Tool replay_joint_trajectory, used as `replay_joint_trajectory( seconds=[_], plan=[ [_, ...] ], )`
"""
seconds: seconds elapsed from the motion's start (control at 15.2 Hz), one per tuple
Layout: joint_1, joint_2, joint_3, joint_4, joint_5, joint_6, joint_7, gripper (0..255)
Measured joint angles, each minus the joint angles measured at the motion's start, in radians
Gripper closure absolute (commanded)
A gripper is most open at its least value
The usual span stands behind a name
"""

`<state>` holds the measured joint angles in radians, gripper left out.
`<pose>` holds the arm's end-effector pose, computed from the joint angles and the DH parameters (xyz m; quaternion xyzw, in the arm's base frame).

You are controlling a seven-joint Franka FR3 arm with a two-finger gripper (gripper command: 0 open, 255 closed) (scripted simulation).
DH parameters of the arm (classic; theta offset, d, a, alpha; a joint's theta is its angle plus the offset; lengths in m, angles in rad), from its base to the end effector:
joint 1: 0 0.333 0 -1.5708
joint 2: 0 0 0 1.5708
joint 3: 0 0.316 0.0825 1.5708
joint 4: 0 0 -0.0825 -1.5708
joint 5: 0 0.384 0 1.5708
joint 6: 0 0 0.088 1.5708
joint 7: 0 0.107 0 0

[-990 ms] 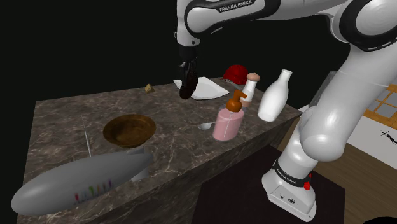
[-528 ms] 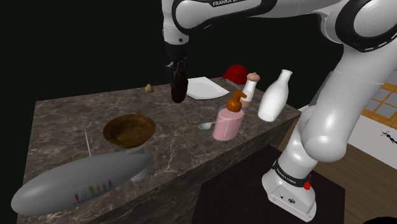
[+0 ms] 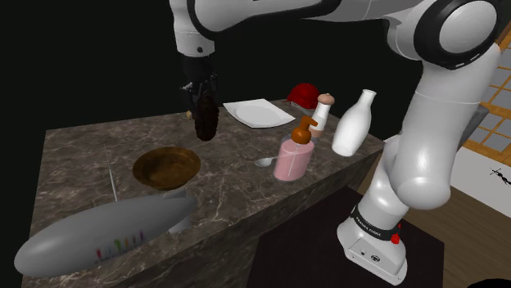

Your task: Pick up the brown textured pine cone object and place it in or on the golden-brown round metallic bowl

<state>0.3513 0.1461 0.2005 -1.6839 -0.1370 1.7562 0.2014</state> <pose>0.5201 0.2986 0.5039 0.9801 0.1882 -0.0135 0.0616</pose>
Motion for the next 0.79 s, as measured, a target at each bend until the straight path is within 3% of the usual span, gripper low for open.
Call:
replay_joint_trajectory(
  seconds=[0.33,0.59,0.79],
  plan=[
    [0.07,0.116,0.039,0.153,-0.024,-0.052,0.103,255],
    [0.142,0.246,0.061,0.346,-0.052,-0.128,0.179,255],
    [0.17,0.294,0.066,0.396,-0.063,-0.135,0.208,255]
  ],
)
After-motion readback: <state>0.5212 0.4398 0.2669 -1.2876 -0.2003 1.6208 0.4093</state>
